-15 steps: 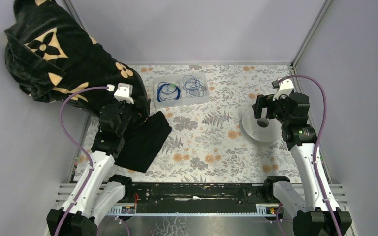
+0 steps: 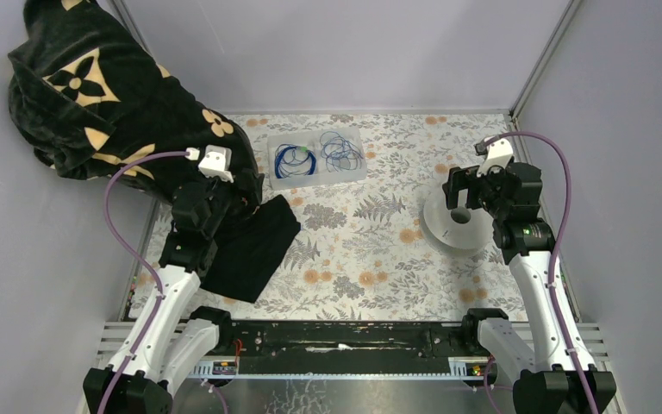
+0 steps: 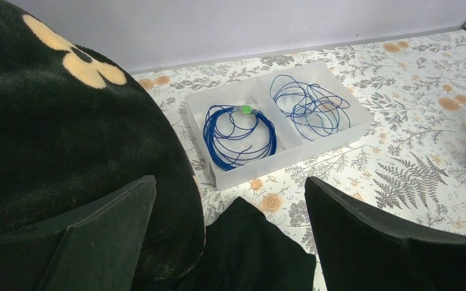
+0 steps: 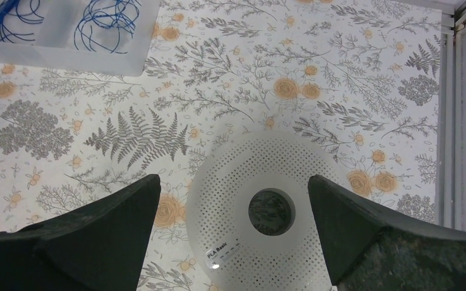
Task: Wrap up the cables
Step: Move the cable reel to the center of the board.
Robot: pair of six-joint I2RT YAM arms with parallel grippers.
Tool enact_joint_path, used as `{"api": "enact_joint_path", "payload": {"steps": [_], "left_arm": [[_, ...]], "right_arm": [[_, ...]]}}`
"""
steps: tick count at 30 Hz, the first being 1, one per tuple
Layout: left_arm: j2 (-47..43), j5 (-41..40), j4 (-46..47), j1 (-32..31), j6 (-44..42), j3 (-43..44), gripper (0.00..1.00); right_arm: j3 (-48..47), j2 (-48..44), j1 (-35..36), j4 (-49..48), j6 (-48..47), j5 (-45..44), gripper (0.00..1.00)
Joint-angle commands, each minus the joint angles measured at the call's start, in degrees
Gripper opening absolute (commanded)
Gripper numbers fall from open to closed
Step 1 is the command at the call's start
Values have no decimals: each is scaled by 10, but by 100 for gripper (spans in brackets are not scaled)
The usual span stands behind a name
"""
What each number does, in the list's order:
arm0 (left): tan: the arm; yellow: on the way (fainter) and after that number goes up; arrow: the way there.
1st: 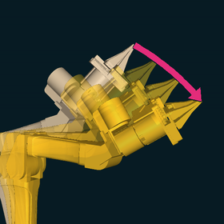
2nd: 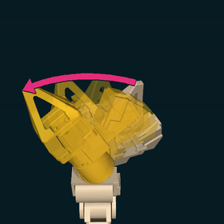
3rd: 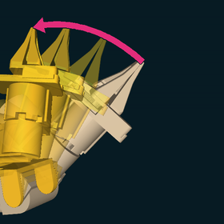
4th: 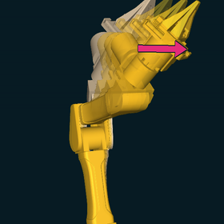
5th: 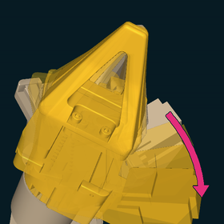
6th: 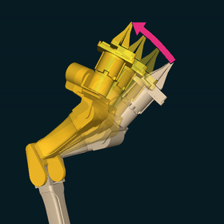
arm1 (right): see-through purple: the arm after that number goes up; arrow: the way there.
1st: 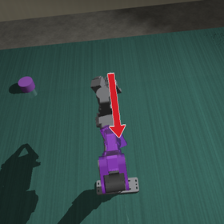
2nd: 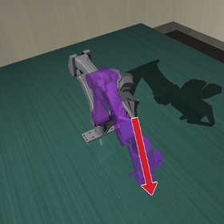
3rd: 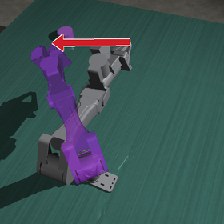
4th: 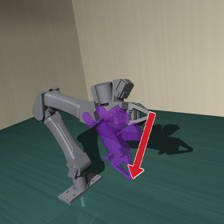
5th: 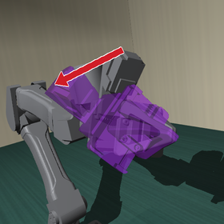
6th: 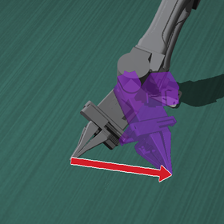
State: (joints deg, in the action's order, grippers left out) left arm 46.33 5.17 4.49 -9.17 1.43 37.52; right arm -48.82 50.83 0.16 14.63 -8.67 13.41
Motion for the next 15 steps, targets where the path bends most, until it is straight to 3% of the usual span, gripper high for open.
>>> {"api": "enact_joint_path", "payload": {"steps": [1, 15], "left_arm": [[5, 11, 18, 6, 1, 12, 100], [22, 55, -21, 6, -34, 32, 100]], "right_arm": [[-21, 1, 5, 19, -42, -5, 99], [-58, 180, 2, 100, -142, -285, 99]]}}
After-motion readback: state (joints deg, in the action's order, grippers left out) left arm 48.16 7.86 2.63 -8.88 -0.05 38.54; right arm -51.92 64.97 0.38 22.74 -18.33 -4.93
